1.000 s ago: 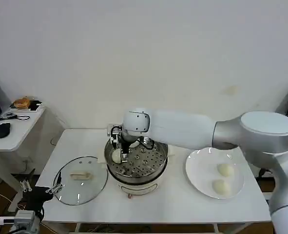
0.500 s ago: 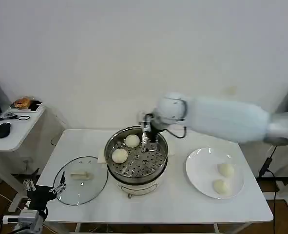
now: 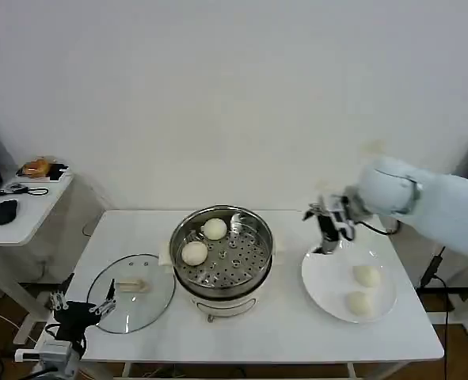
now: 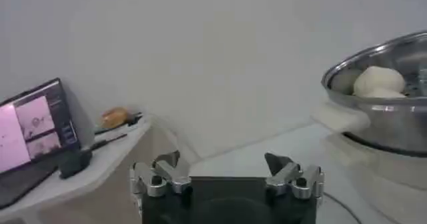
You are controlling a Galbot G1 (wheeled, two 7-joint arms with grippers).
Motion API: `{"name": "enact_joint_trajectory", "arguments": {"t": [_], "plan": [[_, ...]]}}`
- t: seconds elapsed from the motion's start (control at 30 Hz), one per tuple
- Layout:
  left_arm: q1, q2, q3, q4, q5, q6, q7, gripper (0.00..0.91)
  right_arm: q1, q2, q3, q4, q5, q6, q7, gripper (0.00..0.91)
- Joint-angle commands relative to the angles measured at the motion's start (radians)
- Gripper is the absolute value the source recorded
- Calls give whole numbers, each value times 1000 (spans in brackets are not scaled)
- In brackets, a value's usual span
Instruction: Take steamed baozi put them in steamer then cover it.
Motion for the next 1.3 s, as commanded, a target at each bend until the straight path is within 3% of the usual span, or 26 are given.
{"name": "enact_joint_trajectory", "arguments": {"t": [0.03,0.13,0.23,0.33,0.37,0.4,0.43,0.53,0.83,1.1,1.3], "plan": [[-8,-5,10,11,1,1,2,907,-244,-277,134,63,-255,127,-18,907],[-10,-11,16,21,9,0,1,907,-364,-310,234,47,-310,147,-9,907],[-6,-14,20,22,14,0,1,907,-593,-326,398,27,-335,162,-6,907],[-7,-18,21,29,19,0,1,907,-721,-320,509,10,-358,175,-4,907],[-8,-19,22,32,21,0,1,907,-797,-315,595,5,-365,175,-3,907],[-8,-20,23,35,22,0,1,907,-827,-306,603,0,-373,174,1,907],[-8,-21,24,37,24,0,1,907,-897,-302,687,-3,-378,172,0,907],[-6,-24,29,44,29,-1,1,907,-971,-281,735,-6,-389,168,-2,907],[-5,-25,29,56,36,-3,1,907,-999,-197,746,-86,-392,164,-17,907],[-3,-17,12,62,34,-3,1,907,-884,-100,648,-186,-354,141,-32,907],[-6,-17,9,73,32,-3,1,907,-838,-74,595,-228,-357,127,-38,907]]}}
